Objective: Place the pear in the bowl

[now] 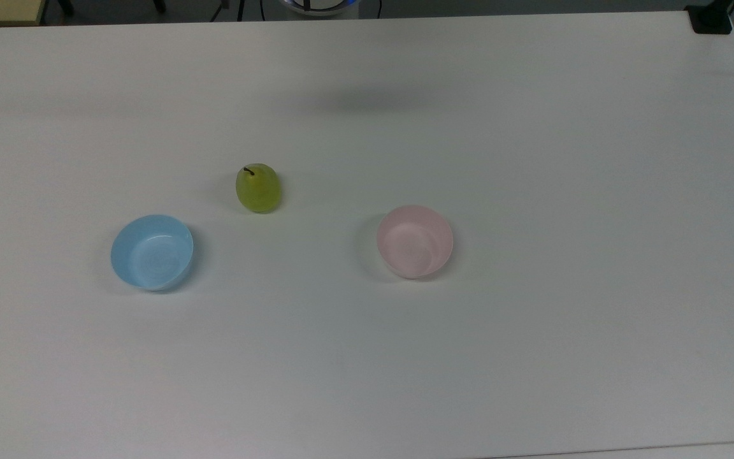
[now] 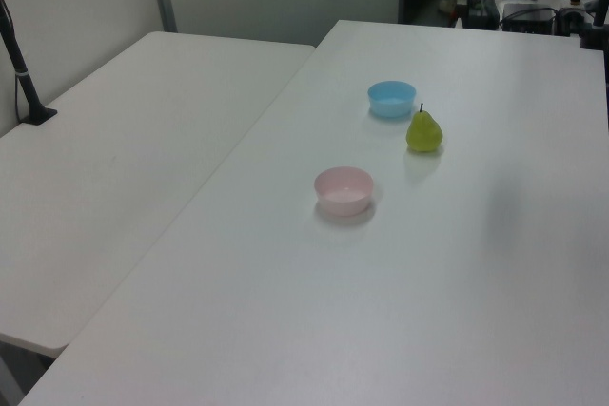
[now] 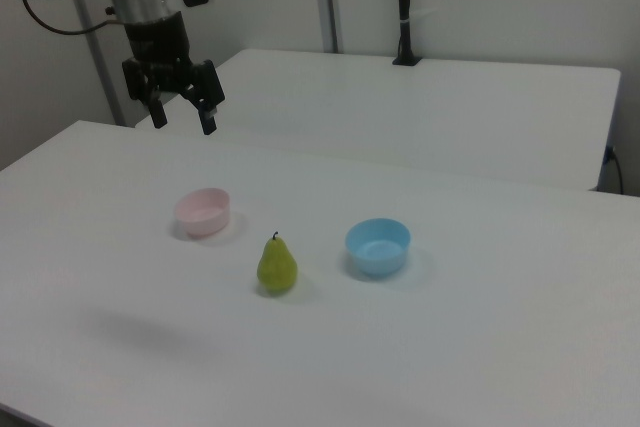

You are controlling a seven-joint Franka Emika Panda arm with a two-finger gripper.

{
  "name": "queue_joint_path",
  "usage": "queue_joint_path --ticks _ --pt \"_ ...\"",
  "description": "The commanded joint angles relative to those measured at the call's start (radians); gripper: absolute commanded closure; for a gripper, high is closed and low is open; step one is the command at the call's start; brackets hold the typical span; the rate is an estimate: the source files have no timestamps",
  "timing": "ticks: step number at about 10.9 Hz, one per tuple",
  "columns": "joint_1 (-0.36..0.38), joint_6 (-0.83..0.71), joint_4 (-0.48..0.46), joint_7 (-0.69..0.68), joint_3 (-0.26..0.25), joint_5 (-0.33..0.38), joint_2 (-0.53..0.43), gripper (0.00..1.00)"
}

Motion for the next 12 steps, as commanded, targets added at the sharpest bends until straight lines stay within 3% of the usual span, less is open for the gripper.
queue_joint_path --ticks 1,8,12 --pt "0.011 0.005 -0.022 0.010 -0.009 0.013 -0.018 0.00" --pt "-0.001 0.010 -0.025 0.005 -0.009 0.010 -0.009 0.00" --pt "-0.081 0.068 -0.035 -0.155 -0.007 0.011 0.032 0.00"
